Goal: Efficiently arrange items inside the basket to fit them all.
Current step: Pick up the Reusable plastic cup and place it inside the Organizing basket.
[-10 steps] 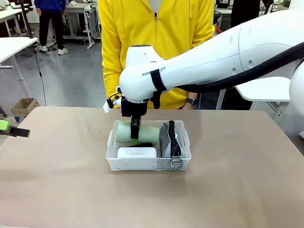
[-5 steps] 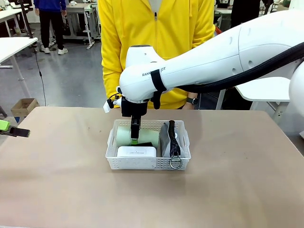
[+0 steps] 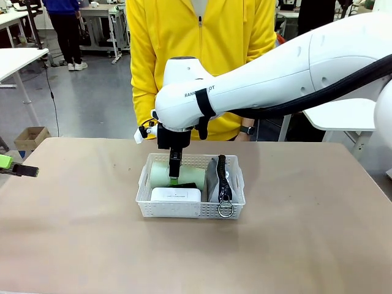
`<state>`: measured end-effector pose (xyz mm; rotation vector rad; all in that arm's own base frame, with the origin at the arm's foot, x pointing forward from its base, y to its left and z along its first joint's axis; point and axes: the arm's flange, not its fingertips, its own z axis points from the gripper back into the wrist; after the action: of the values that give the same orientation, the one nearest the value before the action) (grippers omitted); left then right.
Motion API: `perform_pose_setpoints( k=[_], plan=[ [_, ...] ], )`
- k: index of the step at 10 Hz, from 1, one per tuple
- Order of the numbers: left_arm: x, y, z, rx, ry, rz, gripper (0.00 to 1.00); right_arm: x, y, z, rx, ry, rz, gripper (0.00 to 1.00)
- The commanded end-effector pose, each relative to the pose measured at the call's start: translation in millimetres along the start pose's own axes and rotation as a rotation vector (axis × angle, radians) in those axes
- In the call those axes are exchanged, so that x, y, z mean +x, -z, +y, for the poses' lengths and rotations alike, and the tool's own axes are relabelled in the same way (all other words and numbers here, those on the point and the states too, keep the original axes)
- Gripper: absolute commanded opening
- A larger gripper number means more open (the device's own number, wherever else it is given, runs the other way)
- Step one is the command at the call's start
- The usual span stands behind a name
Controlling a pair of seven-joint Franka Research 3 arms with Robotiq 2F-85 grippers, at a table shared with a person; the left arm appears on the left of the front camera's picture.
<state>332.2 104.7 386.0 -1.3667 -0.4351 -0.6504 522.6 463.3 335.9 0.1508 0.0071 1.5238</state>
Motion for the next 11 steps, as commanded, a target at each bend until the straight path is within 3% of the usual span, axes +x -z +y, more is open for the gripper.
perform_pose_setpoints(
  k=[1, 4, 6, 7, 10, 11],
  plan=[
    [-0.6, -1.1, -3.4, -0.011, 0.01, 0.006, 1.0, -13.9, -7.6, 6.9, -0.041, -0.014, -0.016, 1.0],
    [-0.6, -1.1, -3.4, -0.011, 0.01, 0.006, 1.0, -55.7, -56.5, 21.7, -0.065, 0.033, -0.064, 1.0],
    [-0.6, -1.1, -3.4, -0.011, 0.01, 0.006, 1.0, -97.8, -99.8, 36.7, 0.033, 0.093, -0.128, 1.0],
    [-0.6, -1.1, -3.4, -0.011, 0.01, 0.006, 1.0, -127.1, -118.5, 38.4, 0.091, 0.143, -0.198, 1.0],
    [-0.6, -1.1, -3.4, -0.011, 0.01, 0.006, 1.0, -245.0, -149.4, 27.4, 0.263, 0.531, -0.501, 1.0],
    [-0.6, -1.1, -3.4, -0.011, 0.01, 0.006, 1.0, -285.9, -148.0, 28.1, 0.368, 0.53, -0.615, 1.0]
  ],
)
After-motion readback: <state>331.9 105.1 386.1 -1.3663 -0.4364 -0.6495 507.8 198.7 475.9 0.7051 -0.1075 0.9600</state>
